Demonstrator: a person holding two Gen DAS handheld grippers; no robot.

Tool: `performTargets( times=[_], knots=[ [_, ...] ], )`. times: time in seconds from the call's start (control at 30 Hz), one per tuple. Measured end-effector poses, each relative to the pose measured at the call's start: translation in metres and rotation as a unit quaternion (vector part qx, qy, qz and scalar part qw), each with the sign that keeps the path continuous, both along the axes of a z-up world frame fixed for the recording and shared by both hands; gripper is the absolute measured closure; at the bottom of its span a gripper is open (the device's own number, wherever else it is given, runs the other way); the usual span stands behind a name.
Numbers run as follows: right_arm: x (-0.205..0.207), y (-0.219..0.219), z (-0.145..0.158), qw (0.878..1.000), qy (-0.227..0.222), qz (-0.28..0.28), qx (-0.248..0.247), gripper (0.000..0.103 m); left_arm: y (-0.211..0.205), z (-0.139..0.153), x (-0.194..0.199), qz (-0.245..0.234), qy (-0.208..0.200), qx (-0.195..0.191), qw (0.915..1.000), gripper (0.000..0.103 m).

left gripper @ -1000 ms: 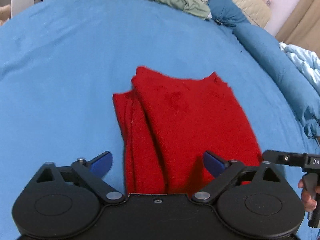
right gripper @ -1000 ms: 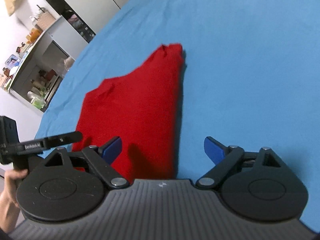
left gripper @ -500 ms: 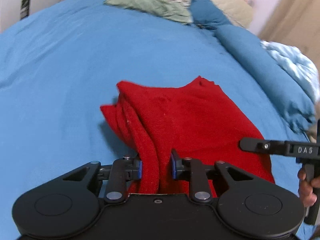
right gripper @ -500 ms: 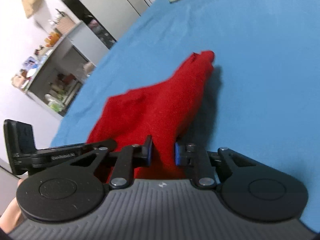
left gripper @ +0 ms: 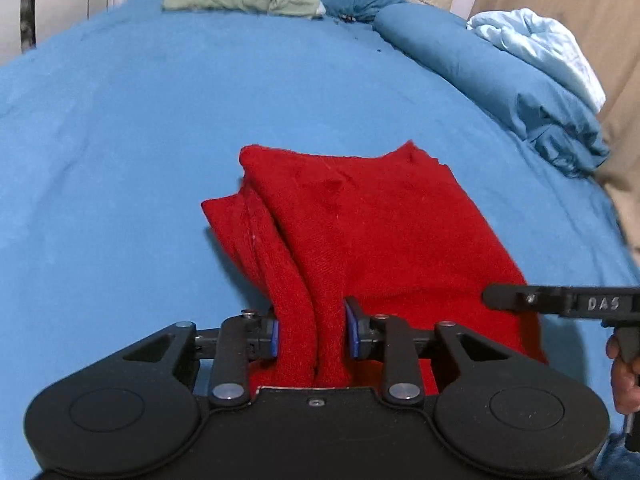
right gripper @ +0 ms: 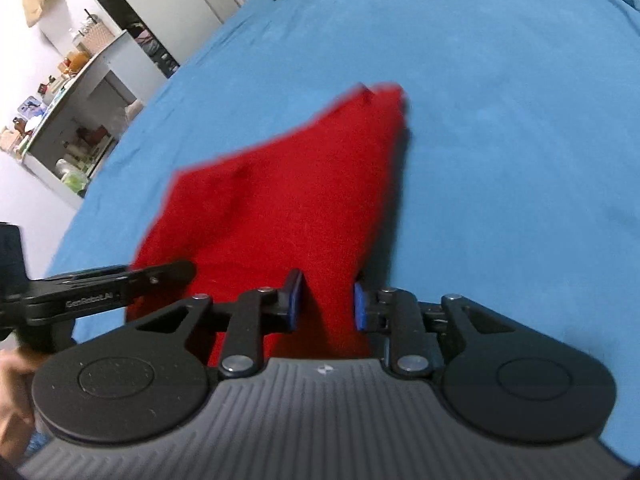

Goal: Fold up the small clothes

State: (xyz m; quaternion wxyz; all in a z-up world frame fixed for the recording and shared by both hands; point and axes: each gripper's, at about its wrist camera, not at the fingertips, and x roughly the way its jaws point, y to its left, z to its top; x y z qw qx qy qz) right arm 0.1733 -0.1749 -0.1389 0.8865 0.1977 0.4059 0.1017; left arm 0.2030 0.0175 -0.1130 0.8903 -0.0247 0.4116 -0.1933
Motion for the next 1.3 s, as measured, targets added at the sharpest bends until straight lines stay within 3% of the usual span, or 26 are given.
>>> performTargets(
  times=[0.07, 0.13, 0.23, 0.27, 0.3, 0.4, 0.5, 0.63, 0.8, 0.97, 1.07, 1.17, 1.3],
  knots=[
    [-0.006, -0.004, -0.005, 1.0, -0.012, -0.016, 0.022, 0.057, -0.003, 0.005, -0.001, 0.005, -0.005, 0.012, 0.9999, 0.063],
    [-0.007, 0.0, 0.001, 1.0, -0.019, -0.019, 0.013, 0.052, -0.003, 0.011, 0.0, 0.011, -0.011, 0.023, 0.9996, 0.04],
    [-0.011, 0.012, 0.015, 0.999, -0.036, -0.014, -0.029, 0.019, 0.005, 0.019, -0.005, 0.026, -0.036, 0.036, 0.9984, 0.012],
    [-0.015, 0.016, 0.021, 0.997, -0.047, -0.02, -0.05, 0.004, 0.009, 0.021, -0.009, 0.034, -0.047, 0.047, 0.9972, 0.011],
    [-0.018, 0.018, 0.025, 0.995, -0.056, -0.029, -0.071, 0.0, 0.01, 0.02, -0.01, 0.043, -0.056, 0.061, 0.9956, 0.011],
    [-0.014, 0.02, 0.024, 0.991, -0.056, -0.049, -0.112, 0.0, 0.013, 0.008, -0.009, 0.062, -0.061, 0.098, 0.9914, 0.011],
    [-0.01, 0.013, 0.009, 0.987, -0.032, -0.077, -0.14, 0.0, 0.015, -0.008, -0.001, 0.075, -0.051, 0.102, 0.9906, 0.009],
    [-0.008, 0.004, -0.012, 0.988, -0.013, -0.084, -0.13, 0.0, 0.014, -0.022, 0.009, 0.089, -0.03, 0.096, 0.9909, 0.008],
    [-0.013, 0.01, -0.008, 0.986, -0.022, -0.084, -0.144, 0.0, 0.019, -0.007, 0.003, 0.093, -0.027, 0.108, 0.9894, 0.01],
    [-0.041, 0.022, 0.043, 0.982, -0.058, -0.076, -0.164, 0.0, 0.018, 0.046, -0.033, 0.089, -0.049, 0.1, 0.9897, 0.01],
    [-0.071, 0.031, 0.082, 0.979, -0.07, -0.079, -0.174, 0.0, 0.018, 0.081, -0.064, 0.09, -0.063, 0.093, 0.9896, 0.0],
    [-0.104, 0.041, 0.118, 0.976, -0.074, -0.086, -0.184, 0.0, 0.017, 0.114, -0.104, 0.093, -0.078, 0.084, 0.989, 0.0],
    [-0.145, 0.054, 0.147, 0.974, -0.073, -0.094, -0.194, 0.0, 0.012, 0.134, -0.146, 0.099, -0.083, 0.103, 0.9863, 0.0]
  ],
)
